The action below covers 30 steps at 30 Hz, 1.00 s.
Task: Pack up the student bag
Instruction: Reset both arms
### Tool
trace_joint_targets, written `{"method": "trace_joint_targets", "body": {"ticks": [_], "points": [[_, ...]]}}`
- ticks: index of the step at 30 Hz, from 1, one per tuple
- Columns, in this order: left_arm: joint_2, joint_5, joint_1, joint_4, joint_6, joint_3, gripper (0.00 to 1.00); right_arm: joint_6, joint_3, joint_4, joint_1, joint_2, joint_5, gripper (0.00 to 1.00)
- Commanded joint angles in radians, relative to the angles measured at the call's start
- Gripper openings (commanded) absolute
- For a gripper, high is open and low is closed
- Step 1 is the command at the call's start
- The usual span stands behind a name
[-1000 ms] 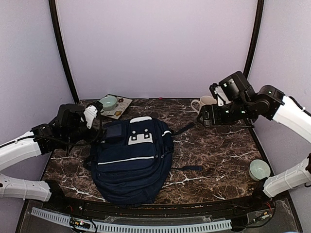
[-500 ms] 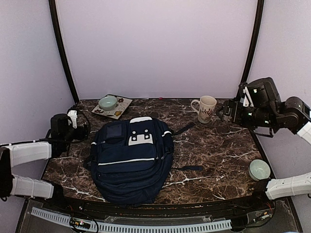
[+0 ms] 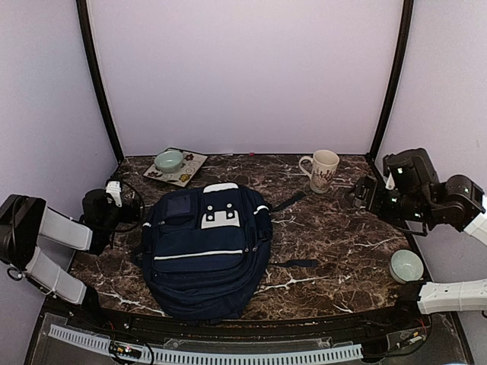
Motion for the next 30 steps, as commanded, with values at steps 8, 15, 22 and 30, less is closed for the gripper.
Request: {"method": "trace_joint_targets", "body": {"ticks": [8,15,22,30], "points": [[0.151,0.083,0.077,0.385,0.006,-0.051,0.99,0.107,-0.110,0.111,-0.002,-0.165,0.048,1.00],[0.145,0.082,0.076,0.376,0.006,-0.052,0.99,0.074,-0.131,0.116,-0.002,-0.133,0.179,1.00],[0.146,0.082,0.077,0.378,0.006,-0.052,0.98,-0.246,-0.391,0.504,-0.009,-0.132,0.510,1.00],[0.148,0.087,0.077,0.372,0.006,-0.049,0.99,-0.571,-0.693,1.096,-0.443,-0.117,0.281,1.00]]}}
